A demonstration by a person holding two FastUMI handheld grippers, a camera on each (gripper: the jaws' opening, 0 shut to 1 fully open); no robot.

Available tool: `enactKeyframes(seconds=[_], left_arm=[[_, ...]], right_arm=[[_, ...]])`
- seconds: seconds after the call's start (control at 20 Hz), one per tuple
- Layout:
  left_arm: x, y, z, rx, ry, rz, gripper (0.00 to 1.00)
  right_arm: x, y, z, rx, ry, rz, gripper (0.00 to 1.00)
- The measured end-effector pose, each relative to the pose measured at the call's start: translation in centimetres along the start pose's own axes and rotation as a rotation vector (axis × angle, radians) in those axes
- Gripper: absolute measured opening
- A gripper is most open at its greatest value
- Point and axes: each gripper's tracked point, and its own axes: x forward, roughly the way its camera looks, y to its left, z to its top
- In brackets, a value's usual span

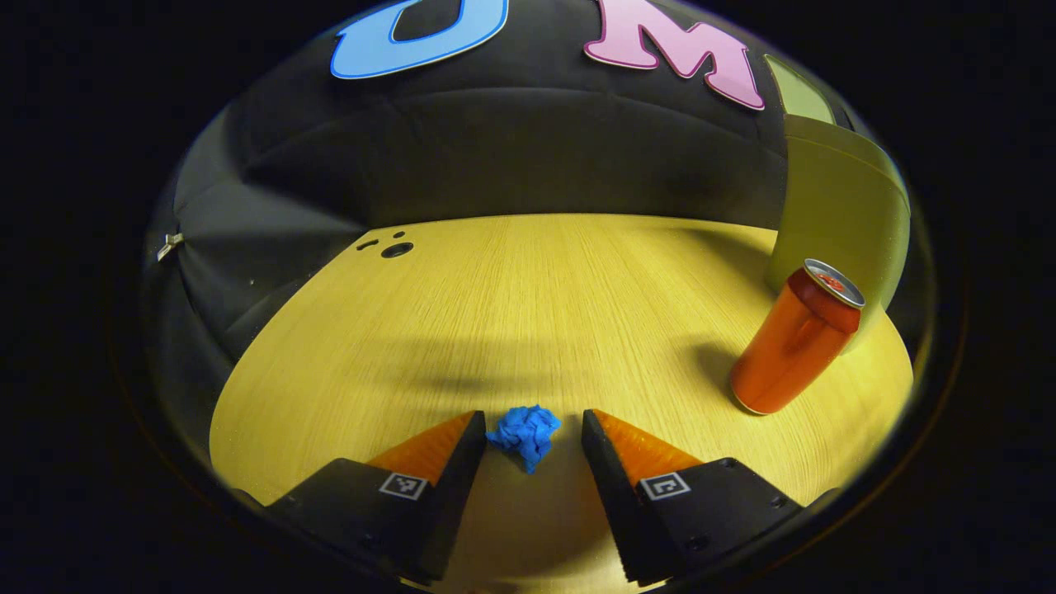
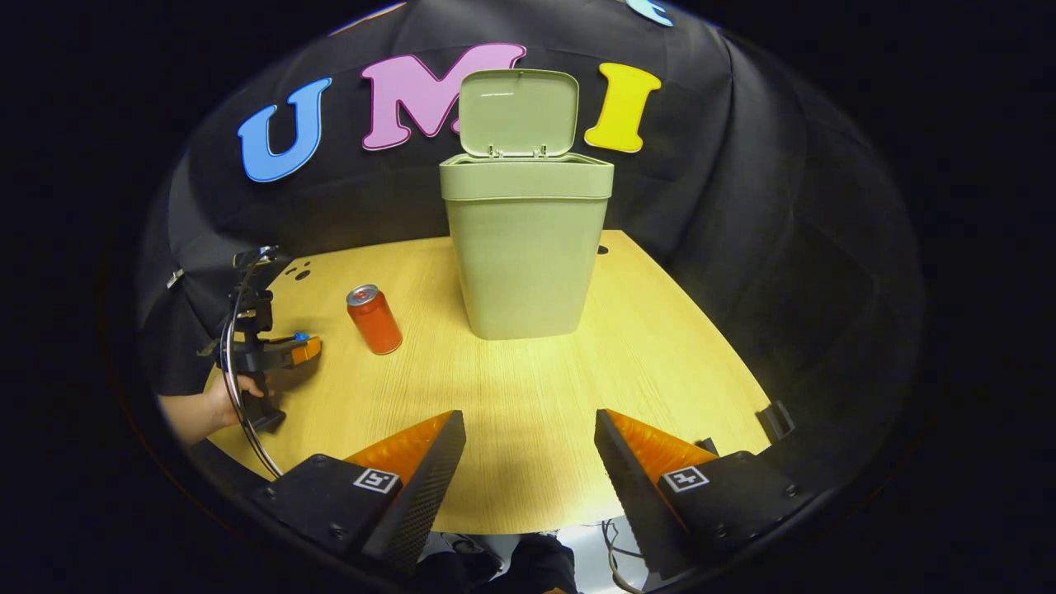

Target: Press the lid of the desktop garbage bin to open it, pick up the crumpled paper on the desktop and throw it into the bin, then pick up the pop can on the desktop and drop it into the bin, and finally close the garbage bin lid.

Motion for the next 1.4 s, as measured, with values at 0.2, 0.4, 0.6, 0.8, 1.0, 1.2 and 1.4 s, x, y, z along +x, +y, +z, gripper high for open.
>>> enactKeyframes(seconds=[0.2,0.4,0.6,0.8,1.0,1.2,1.4], left_arm=[[0.0,-0.2,0.0,0.003,0.003,-0.003,0.75],[0.0,-0.7,0.1,0.026,0.008,-0.028,0.52],[0.0,-0.8,0.2,0.038,0.010,-0.017,0.34],[-0.7,-1.1,0.6,0.044,0.006,-0.013,0.26],[-2.9,-1.7,3.0,0.044,-0.043,-0.019,0.34],[-5.7,-3.1,7.1,0.049,-0.100,-0.037,0.26],[-9.1,-5.6,12.1,0.099,-0.168,-0.059,0.30]], right_arm=[[0.1,0.5,-0.4,-0.003,0.009,0.013,0.99],[0.1,0.7,-0.8,0.005,0.013,0.020,0.99],[0.2,0.5,-1.1,0.007,0.016,0.023,0.99],[0.2,-0.1,-1.3,0.006,0.012,0.025,0.99],[0.6,-0.7,-1.2,0.029,0.007,0.034,0.99],[1.4,-1.4,-1.3,0.036,0.014,0.054,0.99],[2.8,-2.1,-0.4,0.037,0.006,0.088,0.99]])
